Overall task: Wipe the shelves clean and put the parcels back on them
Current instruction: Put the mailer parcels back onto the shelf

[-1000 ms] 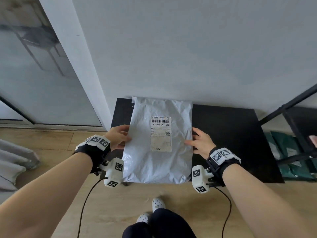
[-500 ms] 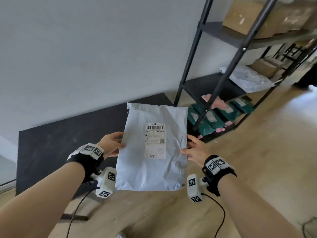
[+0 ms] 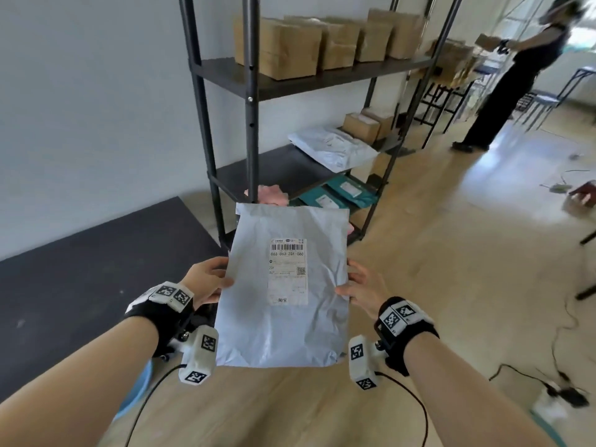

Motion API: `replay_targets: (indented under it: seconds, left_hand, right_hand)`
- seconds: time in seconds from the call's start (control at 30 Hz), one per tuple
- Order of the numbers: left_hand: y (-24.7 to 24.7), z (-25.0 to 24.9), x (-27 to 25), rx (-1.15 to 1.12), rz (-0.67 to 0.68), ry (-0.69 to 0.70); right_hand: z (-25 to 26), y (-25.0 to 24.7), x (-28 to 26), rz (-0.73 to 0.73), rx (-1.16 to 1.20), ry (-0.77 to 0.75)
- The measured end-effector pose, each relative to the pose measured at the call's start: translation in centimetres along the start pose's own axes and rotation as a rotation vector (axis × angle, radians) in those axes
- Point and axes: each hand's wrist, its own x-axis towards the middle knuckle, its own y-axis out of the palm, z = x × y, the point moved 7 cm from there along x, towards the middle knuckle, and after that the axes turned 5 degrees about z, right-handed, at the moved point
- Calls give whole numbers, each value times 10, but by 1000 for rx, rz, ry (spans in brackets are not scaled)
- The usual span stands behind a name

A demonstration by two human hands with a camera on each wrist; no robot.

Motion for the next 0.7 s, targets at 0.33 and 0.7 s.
replay_targets:
  seconds: [0.33,0.7]
  left_hand:
    - [95,-61,106,32,18,40]
    - [105,-150,259,-36,-89,48]
  right_hand:
    - [29,-121,79,-53,-4,-47]
    - [130,-169,254,22,-150,-76]
